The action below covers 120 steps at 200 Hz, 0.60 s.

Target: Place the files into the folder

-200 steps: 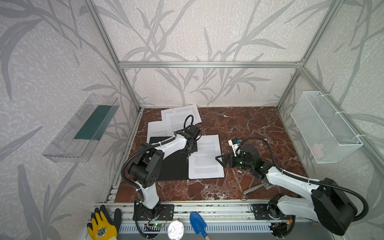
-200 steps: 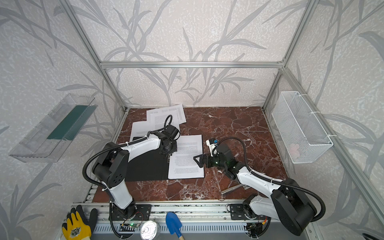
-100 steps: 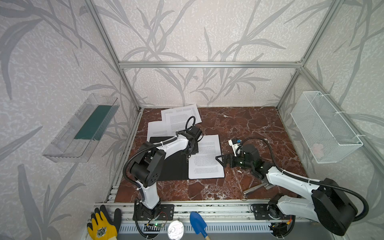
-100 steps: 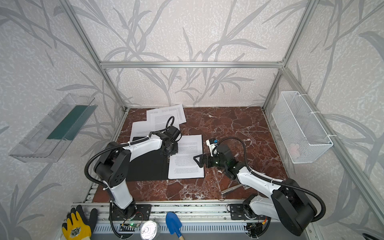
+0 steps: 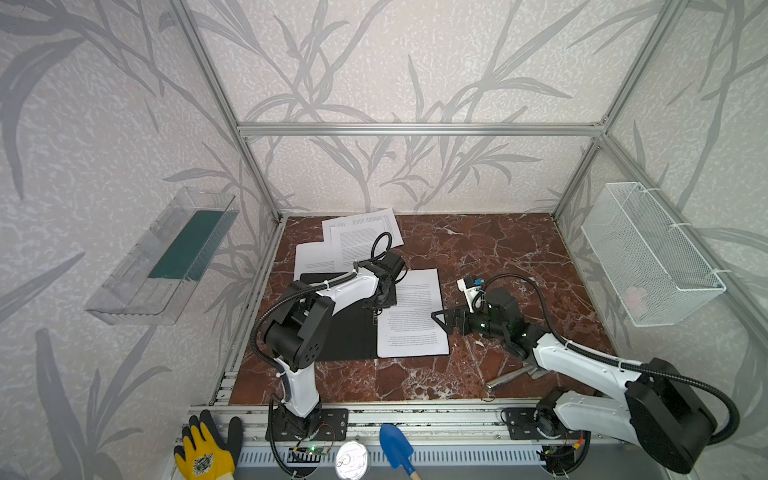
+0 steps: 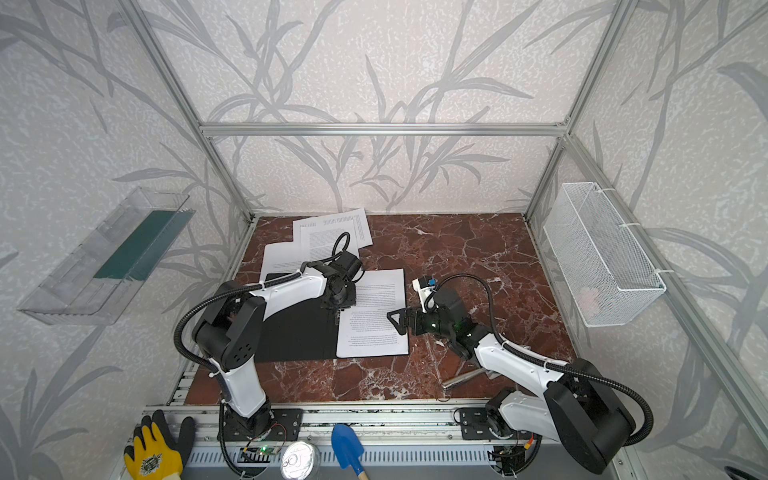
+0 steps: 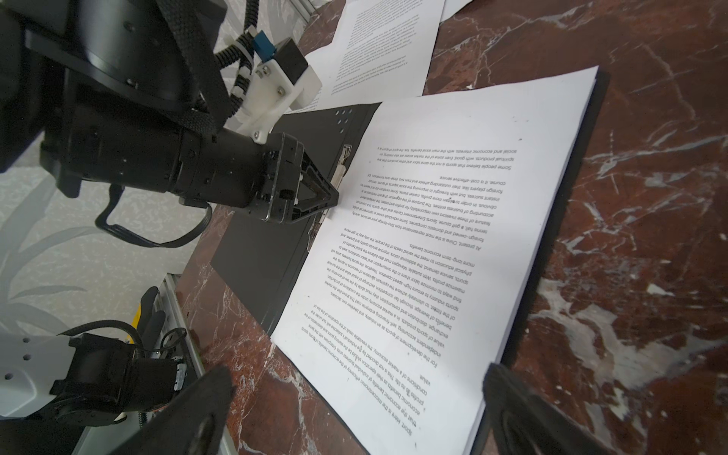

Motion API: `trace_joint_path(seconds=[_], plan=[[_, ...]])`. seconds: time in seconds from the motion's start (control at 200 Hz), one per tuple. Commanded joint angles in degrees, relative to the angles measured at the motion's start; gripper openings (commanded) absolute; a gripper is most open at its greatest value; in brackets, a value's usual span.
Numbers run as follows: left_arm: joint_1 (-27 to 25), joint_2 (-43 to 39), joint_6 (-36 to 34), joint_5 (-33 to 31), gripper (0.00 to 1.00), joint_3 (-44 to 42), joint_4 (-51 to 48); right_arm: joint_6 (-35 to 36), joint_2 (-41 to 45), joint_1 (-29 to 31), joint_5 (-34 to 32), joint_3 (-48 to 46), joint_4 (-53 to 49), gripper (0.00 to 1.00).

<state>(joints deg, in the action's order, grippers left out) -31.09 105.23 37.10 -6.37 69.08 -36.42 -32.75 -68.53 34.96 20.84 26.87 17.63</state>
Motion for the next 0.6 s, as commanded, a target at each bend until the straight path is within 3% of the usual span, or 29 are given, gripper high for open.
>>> trace_joint_path(seconds=[0.0, 0.595], plan=[[-0.1, 0.8, 0.7, -1.6, 0.22, 1.2, -0.4, 0.7, 1.2, -0.1, -0.7, 1.0, -0.9, 0.99], [-0.3, -0.3, 0.5, -2.0, 0.14, 1.4, -0.7, 0.9, 1.8, -0.1, -0.9, 1.0, -1.2, 0.99]])
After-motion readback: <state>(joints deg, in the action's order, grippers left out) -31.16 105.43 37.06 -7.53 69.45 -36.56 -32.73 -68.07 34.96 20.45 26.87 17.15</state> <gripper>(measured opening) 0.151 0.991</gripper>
